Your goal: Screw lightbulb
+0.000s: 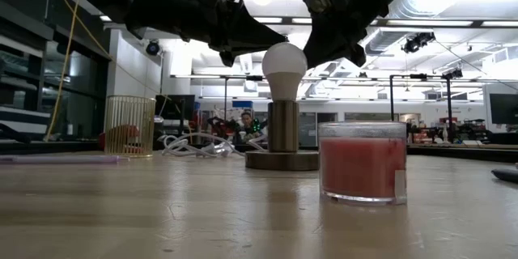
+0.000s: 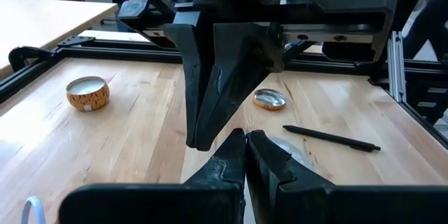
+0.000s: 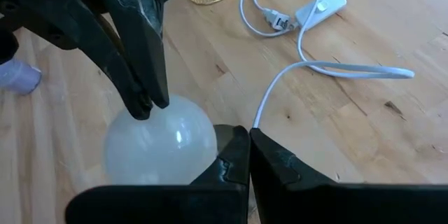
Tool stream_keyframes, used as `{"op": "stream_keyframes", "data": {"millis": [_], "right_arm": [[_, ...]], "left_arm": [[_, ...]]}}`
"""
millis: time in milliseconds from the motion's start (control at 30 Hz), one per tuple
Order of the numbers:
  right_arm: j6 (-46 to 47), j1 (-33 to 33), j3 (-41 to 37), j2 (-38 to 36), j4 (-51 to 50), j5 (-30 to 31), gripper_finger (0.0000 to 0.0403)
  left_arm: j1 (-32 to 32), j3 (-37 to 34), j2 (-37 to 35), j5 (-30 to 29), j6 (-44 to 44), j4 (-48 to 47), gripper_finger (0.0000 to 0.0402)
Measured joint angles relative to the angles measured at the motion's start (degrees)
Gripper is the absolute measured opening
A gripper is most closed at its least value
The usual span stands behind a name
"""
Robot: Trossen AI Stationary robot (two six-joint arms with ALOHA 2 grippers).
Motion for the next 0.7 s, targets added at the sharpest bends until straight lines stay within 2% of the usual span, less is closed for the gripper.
{"op": "stream_keyframes", "data": {"millis": [300, 500, 600, 700], "right_arm": [[-1.2, 0.0, 0.0, 0.0, -0.2, -0.1, 0.0], [-2.1, -0.2, 0.0, -2.2, -3.5, -0.2, 0.0], [-3.9, -0.4, 0.0, -3.1, -3.8, -1.8, 0.0], [-4.2, -1.0, 0.1, -3.1, -3.8, -6.0, 0.0]], "left_arm": [[0.0, 0.0, -4.0, -2.7, 2.3, -2.5, 0.0], [-0.4, -0.1, -10.5, -4.5, 0.9, -21.2, 0.0], [-1.7, -2.6, -10.9, -4.7, -0.6, -20.8, 0.0], [-3.6, -4.2, -9.3, -4.5, -2.3, -17.8, 0.0]]}}
